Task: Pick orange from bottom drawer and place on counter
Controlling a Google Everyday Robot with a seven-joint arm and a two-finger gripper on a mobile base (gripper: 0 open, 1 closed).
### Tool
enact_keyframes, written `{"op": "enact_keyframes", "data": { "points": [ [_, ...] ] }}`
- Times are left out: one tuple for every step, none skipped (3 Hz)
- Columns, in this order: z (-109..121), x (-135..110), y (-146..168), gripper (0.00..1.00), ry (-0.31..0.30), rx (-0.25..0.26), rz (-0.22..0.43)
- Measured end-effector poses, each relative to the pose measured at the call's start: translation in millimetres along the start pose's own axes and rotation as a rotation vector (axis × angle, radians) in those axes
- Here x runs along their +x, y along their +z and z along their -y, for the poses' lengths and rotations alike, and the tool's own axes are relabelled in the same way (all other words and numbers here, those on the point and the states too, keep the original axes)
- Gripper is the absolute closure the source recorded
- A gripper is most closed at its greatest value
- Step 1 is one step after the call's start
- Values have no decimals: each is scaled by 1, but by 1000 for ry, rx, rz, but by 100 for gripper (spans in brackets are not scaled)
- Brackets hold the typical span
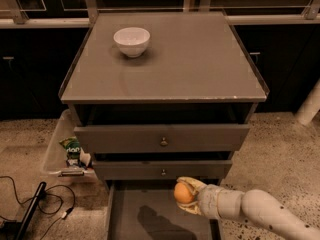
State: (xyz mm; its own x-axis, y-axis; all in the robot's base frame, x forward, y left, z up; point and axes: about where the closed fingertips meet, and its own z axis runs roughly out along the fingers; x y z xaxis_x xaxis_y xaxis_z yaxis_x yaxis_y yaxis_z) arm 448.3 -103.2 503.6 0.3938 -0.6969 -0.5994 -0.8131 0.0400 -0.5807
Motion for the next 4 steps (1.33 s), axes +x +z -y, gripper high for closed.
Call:
{"op": "enact_keyframes", "data": {
  "points": [
    [27,-47,-50,100,-73,-42,59],
    [26,-48,-50,100,-74,-45,60],
    [50,-53,-67,100,-71,-22,89],
    [110,-71,-116,100,-100,10,103]
  ]
}}
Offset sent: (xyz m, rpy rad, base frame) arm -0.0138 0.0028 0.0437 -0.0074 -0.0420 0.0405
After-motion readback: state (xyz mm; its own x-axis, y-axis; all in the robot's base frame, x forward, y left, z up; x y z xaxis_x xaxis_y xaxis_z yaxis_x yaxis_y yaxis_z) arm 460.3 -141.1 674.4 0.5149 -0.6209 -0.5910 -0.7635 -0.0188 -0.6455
